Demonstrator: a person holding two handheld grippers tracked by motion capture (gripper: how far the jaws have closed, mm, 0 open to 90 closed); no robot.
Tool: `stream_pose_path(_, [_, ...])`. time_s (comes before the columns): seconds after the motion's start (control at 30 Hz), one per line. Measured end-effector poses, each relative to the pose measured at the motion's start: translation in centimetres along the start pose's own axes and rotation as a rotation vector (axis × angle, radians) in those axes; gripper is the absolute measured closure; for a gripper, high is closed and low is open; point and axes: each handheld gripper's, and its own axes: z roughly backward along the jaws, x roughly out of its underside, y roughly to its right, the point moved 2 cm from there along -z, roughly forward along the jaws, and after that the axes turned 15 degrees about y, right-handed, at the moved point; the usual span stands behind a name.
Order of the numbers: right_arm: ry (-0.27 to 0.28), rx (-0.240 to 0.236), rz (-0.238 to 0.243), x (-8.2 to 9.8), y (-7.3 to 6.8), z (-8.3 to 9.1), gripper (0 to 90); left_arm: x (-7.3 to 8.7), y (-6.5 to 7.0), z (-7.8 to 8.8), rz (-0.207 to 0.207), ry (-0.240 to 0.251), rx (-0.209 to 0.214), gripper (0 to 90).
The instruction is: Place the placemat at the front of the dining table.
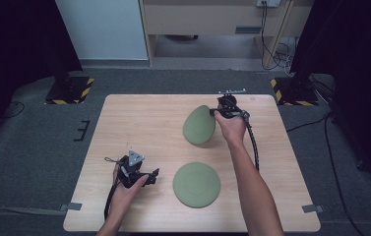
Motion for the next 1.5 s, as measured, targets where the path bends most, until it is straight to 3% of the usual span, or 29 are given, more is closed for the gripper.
stream_pose_path(0.4, [-0.033, 0.048, -0.068, 3.1, 3.3, -1.3, 85.6, 0.2, -0.5, 0.2, 0.026, -0.001, -0.010, 3.0])
stream_pose_path(0.8, [-0.055, 0.082, -0.078, 4.7, 4.6, -2.1, 81.2, 0.4, -1.2, 0.4, 0.046, -0.001, -0.023, 3.1])
stream_pose_path(0.9, [-0.057, 0.109, -0.073, 5.0, 4.9, -2.2, 69.1, 0.4, -1.3, 0.4, 0.045, -0.001, -0.024, 3.1])
stream_pose_path(1.03, [-0.051, 0.139, -0.080, 5.2, 5.6, -1.8, 45.8, 0.4, -1.4, 0.4, 0.047, 0.000, -0.028, 3.3])
stream_pose_path(1.13, [-0.044, 0.164, -0.062, 5.4, 6.0, -1.1, 37.4, 0.4, -1.4, 0.4, 0.047, 0.001, -0.030, 3.3])
stream_pose_path(1.3, [-0.040, 0.158, -0.065, 5.4, 6.3, -0.3, 23.3, 0.3, -1.4, 0.4, 0.045, -0.001, -0.031, 3.2])
stream_pose_path(1.5, [-0.016, 0.164, -0.032, 4.9, 6.0, 1.1, 15.5, 0.3, -1.6, 0.3, 0.043, -0.002, -0.037, 3.3])
